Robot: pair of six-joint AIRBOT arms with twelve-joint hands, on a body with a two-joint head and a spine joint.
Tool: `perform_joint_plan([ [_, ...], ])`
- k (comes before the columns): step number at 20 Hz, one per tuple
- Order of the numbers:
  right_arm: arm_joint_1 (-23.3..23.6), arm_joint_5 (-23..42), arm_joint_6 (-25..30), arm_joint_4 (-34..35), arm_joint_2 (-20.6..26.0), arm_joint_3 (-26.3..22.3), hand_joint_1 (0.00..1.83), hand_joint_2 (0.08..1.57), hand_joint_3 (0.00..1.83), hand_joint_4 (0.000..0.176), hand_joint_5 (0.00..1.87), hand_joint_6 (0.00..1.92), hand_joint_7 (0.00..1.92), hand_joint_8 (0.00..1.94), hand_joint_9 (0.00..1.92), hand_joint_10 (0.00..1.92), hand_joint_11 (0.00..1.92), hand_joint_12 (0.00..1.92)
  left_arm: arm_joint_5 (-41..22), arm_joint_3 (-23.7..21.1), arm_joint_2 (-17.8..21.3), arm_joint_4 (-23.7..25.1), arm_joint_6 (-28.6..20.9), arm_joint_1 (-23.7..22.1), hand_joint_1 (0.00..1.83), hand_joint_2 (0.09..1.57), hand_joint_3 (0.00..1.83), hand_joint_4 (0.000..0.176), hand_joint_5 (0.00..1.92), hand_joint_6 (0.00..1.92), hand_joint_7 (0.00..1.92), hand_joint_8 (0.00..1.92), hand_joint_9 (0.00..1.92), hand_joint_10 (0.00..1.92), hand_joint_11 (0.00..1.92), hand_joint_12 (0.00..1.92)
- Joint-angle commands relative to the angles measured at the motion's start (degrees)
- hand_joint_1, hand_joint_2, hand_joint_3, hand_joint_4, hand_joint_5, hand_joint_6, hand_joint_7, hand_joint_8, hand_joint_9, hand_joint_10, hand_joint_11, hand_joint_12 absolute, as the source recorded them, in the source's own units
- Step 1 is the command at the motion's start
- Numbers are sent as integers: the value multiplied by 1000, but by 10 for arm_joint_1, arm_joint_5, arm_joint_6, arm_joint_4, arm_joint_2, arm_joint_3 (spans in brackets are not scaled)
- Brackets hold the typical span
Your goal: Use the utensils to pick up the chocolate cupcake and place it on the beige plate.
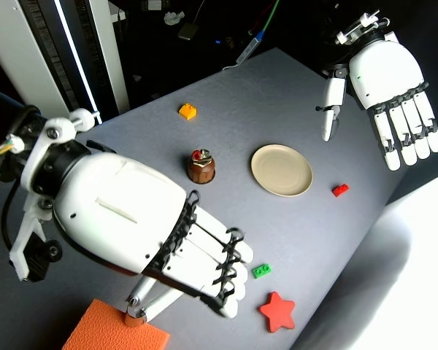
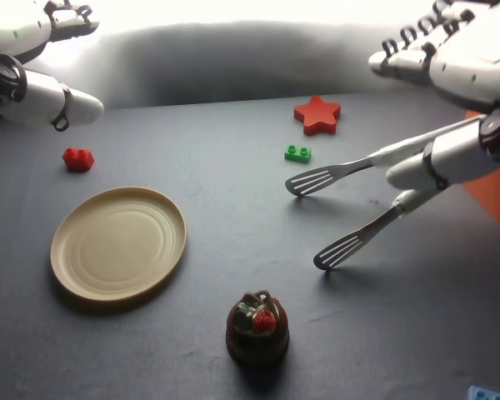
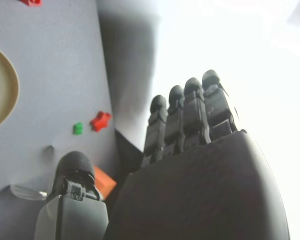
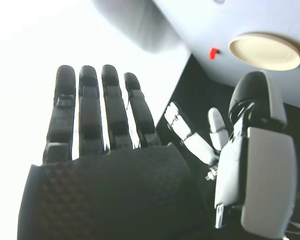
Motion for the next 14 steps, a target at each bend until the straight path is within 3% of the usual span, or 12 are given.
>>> perform_joint_plan([
  [1, 4, -11, -27, 9, -1, -1, 222, 986, 6, 0, 103, 0, 160, 0, 214, 0, 0, 610, 1, 5, 6, 18, 2, -10, 0, 1190, 0, 0, 96, 3, 71, 6, 58, 11, 20, 42],
  [2, -2, -17, -48, 29, -7, -1, 239, 988, 5, 0, 107, 3, 157, 1, 199, 0, 0, 603, 2, 5, 6, 18, 2, -10, 0, 1190, 0, 0, 103, 5, 80, 9, 62, 11, 29, 47],
  [8, -14, 3, -48, 74, -24, 21, 384, 966, 0, 0, 111, 0, 155, 1, 211, 2, 0, 478, 5, 2, 6, 20, 2, -12, 0, 1183, 0, 0, 102, 1, 73, 1, 59, 4, 32, 63],
  [14, -23, 29, -68, 78, -32, 39, 440, 964, 0, 0, 111, 2, 149, 2, 177, 1, 0, 356, 6, -6, 8, 23, 2, -16, 0, 1191, 1, 0, 81, 1, 46, 1, 35, 2, 0, 43],
])
